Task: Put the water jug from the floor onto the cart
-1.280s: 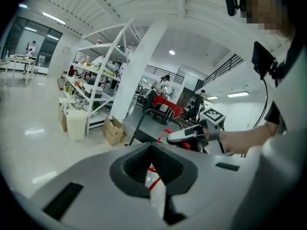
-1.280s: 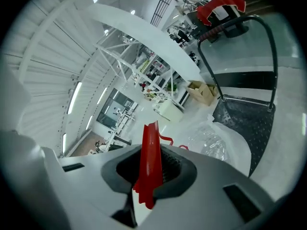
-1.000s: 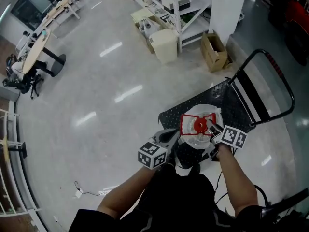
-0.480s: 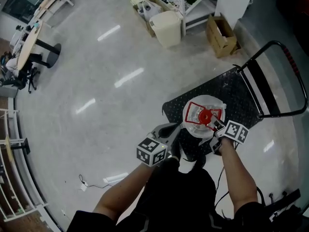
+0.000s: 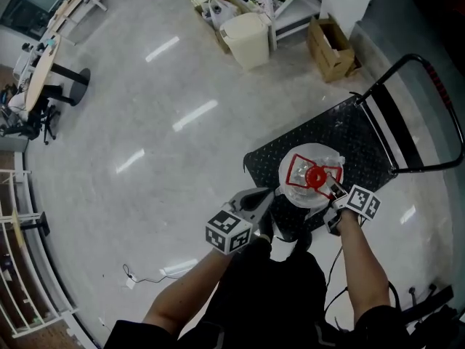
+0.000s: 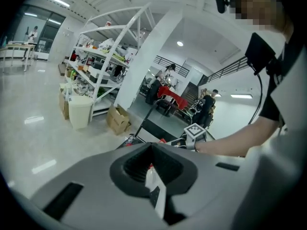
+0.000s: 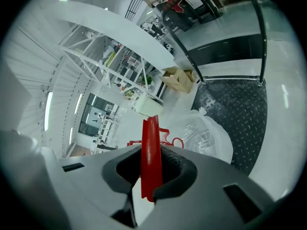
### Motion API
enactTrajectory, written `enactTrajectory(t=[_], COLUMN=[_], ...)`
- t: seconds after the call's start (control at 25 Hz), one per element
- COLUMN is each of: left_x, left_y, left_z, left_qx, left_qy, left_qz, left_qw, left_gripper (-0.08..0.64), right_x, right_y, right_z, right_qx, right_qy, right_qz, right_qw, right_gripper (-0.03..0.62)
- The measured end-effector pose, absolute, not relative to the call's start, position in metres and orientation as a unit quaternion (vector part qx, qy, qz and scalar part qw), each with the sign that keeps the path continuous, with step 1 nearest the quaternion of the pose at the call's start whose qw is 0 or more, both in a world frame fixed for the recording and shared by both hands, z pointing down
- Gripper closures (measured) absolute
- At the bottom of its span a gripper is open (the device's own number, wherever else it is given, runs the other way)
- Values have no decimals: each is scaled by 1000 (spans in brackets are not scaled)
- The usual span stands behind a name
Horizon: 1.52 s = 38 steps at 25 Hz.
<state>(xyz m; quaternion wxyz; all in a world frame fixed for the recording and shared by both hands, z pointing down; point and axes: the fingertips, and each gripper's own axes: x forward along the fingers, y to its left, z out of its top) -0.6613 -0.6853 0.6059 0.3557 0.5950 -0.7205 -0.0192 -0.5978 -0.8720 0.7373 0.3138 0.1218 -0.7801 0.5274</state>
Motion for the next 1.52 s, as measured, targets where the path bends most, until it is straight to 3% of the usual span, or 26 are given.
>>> enactTrajectory(t=[0.4,0.6,0.88,1.12,1.28,1.52], left_x=[-637,-624,-596,-525,-456,-414], left_y=[-715,-731,-767,-806,-817,-874], left_z=[585,571,542,495,465,424], left_qx=[617,633,657,706,739,800], left_qy=[-710,-701,-689,-657,-632,-567], left_qz=[-5,17,14,12,17,-9], left_qw=[341,328,306,264,233,197], left_gripper=[571,571,571,571,571,571], right_x=[-566,-547,-470,-385,-315,-286], right_y=[-897,-909,-949,-982,-972,-1000], right_z=[764,747,673,559,500,439], right_qx=[137,125,146,148,156,151], right_qy=[-770,-789,-831,-873,-904,-929], right_qz=[522,501,471,449,386,335], right_qw=[340,334,259,117,101,46], right_gripper=[540,482,479,482,559,589])
